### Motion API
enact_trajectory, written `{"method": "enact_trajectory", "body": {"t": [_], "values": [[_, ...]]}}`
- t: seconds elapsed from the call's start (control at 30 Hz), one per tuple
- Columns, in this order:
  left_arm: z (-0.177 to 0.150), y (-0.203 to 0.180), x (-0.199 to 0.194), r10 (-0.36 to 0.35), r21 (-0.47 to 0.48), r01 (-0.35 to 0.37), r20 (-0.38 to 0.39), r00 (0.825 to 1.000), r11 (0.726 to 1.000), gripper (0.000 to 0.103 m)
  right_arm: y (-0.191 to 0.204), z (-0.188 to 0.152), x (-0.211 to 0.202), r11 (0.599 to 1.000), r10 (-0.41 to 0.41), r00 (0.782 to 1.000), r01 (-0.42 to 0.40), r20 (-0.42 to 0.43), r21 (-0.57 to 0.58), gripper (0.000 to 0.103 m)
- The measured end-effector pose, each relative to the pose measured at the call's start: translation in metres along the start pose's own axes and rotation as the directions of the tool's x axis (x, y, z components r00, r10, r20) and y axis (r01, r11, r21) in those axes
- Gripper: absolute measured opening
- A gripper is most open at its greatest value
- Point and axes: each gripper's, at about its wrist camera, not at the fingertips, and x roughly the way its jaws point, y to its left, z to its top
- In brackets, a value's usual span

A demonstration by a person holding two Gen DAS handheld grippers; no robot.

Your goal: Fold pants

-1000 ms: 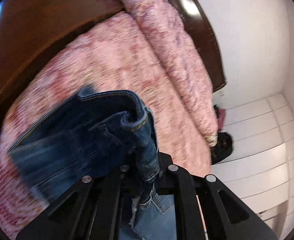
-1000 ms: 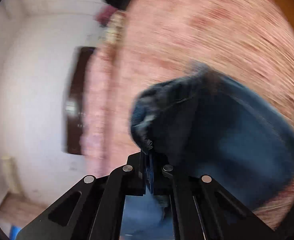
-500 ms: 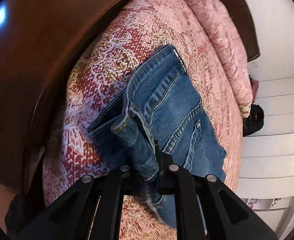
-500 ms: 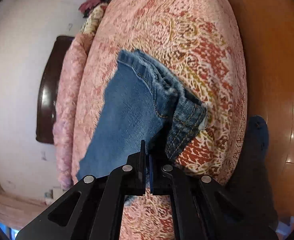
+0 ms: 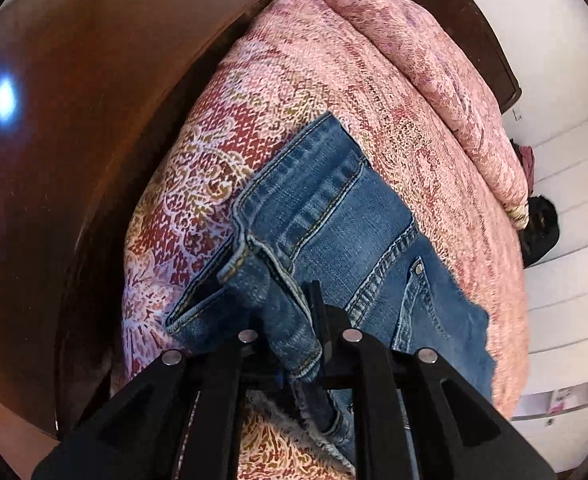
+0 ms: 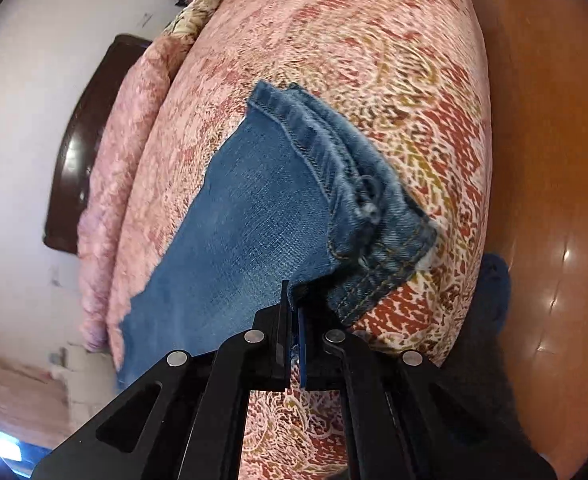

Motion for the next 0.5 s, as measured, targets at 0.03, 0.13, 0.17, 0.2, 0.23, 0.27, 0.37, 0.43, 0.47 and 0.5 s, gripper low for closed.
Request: {"method": "enact_trajectory", "body": {"t": [0.03, 0.13, 0.17, 0.2, 0.23, 0.27, 0.37, 0.43, 0.47, 0.5], "values": [[0.000, -0.001, 0.000, 0.009, 0.011, -0.009, 0.003, 1.000, 1.000, 0.011, -0.001, -0.001, 0.001, 1.000, 0.002, 1.000, -0.002, -0.001, 0.004, 0.001], [0.002, 0.000, -0.001, 0.001, -0.008, -0.001, -0.001, 1.000, 1.000, 0.011, -0.008, -0.003, -0.003, 0.999, 0.022, 1.000, -0.022, 0.001, 0.024, 0.001], [0.002, 0.000, -0.001, 0.003, -0.002, -0.003, -0.001, 1.000, 1.000, 0.011, -0.008, -0.004, -0.005, 1.000, 0.019, 1.000, -0.019, 0.003, 0.015, 0.001], [0.002, 0.000, -0.001, 0.006, 0.005, -0.006, -0.002, 1.000, 1.000, 0.011, -0.008, -0.004, -0.006, 1.000, 0.018, 1.000, -0.018, 0.005, 0.016, 0.001], [0.002, -0.002, 0.000, 0.008, 0.006, -0.008, -0.001, 1.000, 1.000, 0.011, -0.009, -0.004, -0.009, 1.000, 0.015, 1.000, -0.015, 0.014, 0.020, 0.001], [0.001, -0.002, 0.000, 0.008, 0.005, -0.008, -0.001, 1.000, 1.000, 0.011, -0.003, -0.003, -0.010, 1.000, 0.015, 0.999, -0.015, 0.034, 0.005, 0.001], [0.001, -0.004, 0.000, -0.002, 0.000, 0.002, -0.001, 1.000, 1.000, 0.011, 0.004, -0.006, -0.015, 1.000, 0.007, 0.997, -0.005, 0.074, -0.020, 0.001], [0.001, -0.004, 0.001, -0.007, 0.007, 0.007, -0.003, 1.000, 1.000, 0.012, -0.001, -0.009, -0.017, 1.000, 0.010, 0.997, -0.011, 0.077, 0.012, 0.001], [0.000, -0.004, 0.002, -0.007, 0.008, 0.007, -0.003, 1.000, 1.000, 0.012, -0.003, -0.009, -0.016, 1.000, 0.009, 0.997, -0.010, 0.075, 0.019, 0.001], [0.000, -0.004, 0.002, -0.007, 0.009, 0.007, -0.003, 1.000, 1.000, 0.012, -0.006, -0.009, -0.014, 0.999, 0.004, 0.998, -0.006, 0.068, 0.031, 0.001]]}}
